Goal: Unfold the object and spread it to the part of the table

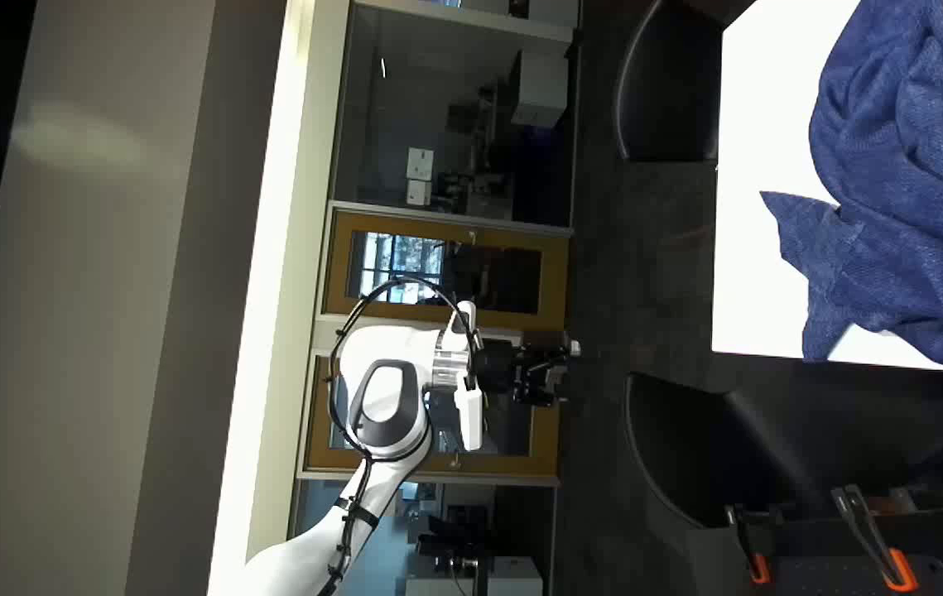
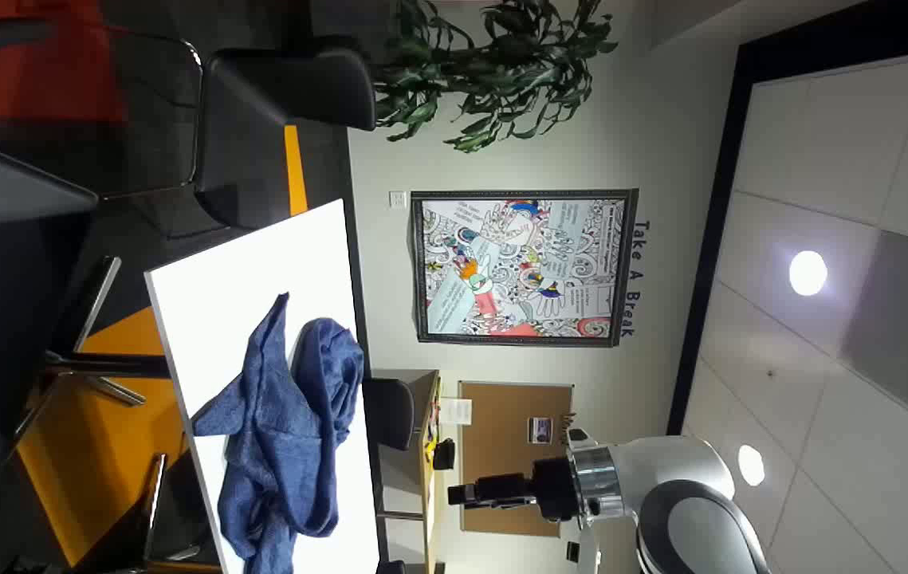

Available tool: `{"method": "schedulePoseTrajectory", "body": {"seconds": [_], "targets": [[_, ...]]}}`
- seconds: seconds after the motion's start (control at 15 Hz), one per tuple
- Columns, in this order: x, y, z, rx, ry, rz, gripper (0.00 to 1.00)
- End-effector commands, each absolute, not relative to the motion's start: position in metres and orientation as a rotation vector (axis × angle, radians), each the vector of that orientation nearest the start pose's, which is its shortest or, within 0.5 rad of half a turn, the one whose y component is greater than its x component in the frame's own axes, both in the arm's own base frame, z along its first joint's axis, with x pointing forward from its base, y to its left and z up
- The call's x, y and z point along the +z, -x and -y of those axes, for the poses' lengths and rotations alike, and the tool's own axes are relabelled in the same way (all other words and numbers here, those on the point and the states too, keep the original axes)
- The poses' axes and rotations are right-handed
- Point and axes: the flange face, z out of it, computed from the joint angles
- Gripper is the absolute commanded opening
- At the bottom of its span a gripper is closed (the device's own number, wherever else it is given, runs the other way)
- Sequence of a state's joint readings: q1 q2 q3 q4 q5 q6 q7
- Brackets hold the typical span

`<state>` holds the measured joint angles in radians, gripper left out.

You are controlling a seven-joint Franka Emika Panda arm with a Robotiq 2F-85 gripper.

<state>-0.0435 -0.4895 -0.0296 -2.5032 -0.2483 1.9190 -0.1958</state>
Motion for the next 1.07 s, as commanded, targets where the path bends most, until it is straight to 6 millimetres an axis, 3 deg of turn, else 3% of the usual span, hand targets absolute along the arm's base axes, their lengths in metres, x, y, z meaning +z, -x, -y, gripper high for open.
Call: {"method": "schedulePoseTrajectory", "body": {"seconds": [0.0,0.27,0.47,0.73,1.0], "targets": [[0.448,-0.383,0.046,0.204,3.315,0.371,1.00],[0.448,-0.383,0.046,0.204,3.315,0.371,1.00],[0.444,-0.393,0.062,0.150,3.383,0.249,1.00],[0.416,-0.413,0.109,0.066,3.407,0.063,1.00],[0.371,-0.437,0.162,-0.068,3.417,-0.029,1.00]]}}
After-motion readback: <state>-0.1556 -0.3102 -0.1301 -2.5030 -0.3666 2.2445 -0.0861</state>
